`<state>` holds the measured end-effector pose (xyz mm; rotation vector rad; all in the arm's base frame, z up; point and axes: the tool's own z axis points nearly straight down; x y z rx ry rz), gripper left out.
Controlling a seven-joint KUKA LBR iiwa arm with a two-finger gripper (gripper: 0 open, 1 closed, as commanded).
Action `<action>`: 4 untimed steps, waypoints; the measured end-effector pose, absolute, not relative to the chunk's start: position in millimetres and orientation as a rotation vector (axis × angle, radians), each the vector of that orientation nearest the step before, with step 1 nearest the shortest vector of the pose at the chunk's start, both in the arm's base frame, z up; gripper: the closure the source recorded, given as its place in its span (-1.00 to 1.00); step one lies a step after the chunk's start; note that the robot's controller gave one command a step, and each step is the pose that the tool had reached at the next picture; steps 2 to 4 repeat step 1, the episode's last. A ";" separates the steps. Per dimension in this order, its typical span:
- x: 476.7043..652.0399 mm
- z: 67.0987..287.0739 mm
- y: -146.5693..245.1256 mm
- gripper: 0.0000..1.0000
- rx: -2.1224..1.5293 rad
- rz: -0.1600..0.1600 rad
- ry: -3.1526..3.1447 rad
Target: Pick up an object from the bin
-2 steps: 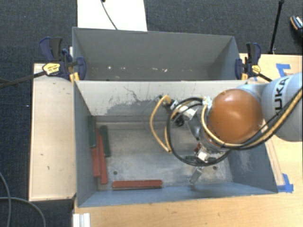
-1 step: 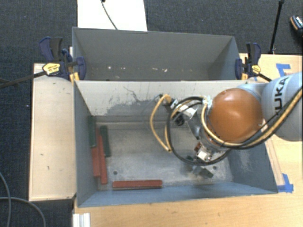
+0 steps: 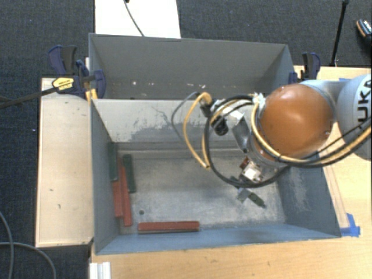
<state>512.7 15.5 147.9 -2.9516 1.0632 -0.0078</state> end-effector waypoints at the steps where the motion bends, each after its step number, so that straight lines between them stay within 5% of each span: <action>1: 532.5 216.0 37.0 1.00 -2.952 -0.009 1.059; 4: 532.5 216.0 37.0 1.00 -2.952 -0.009 1.059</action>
Offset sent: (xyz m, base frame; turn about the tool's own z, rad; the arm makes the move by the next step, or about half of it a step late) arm 0.0179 0.0193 0.0642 -0.0053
